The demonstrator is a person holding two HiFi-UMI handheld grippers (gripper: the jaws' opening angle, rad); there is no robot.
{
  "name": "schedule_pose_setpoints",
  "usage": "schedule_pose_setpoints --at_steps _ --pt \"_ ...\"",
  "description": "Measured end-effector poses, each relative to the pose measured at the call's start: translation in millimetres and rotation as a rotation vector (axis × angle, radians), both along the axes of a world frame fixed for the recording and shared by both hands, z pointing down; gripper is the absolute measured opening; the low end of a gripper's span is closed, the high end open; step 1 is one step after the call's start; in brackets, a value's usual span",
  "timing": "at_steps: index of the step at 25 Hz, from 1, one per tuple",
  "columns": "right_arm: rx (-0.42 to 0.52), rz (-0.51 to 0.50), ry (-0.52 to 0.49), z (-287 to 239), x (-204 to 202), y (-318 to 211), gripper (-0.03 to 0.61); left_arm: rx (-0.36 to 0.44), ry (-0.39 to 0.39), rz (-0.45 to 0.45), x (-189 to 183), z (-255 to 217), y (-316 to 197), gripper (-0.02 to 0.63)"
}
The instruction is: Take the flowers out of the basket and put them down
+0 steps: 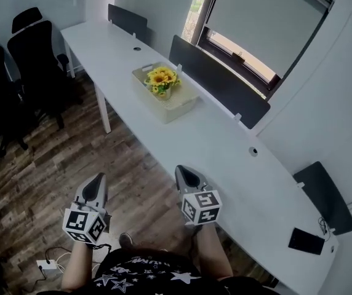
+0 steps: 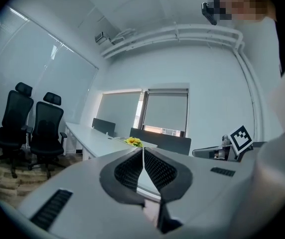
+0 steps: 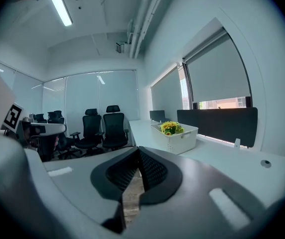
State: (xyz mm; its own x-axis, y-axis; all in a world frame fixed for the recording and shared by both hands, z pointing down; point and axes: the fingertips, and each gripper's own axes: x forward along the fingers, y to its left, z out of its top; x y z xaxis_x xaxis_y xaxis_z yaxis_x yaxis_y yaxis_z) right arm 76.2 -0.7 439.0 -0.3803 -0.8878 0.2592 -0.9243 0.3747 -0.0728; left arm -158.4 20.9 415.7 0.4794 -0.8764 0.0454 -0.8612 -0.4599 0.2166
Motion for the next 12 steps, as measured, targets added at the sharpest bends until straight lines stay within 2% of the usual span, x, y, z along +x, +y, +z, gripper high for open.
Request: schedule_pose_setpoints --at_steps 6,12 --pt "0.013 0.02 0.038 -9.5 -43.5 -22.9 0.003 -0.007 0.02 0.012 -47.8 2.5 -25.0 0.017" --pt "-0.004 0.057 0.053 -0.5 -63.6 -31.6 0.003 -0.02 0.022 0.036 -73.7 11.1 -41.4 0.017"
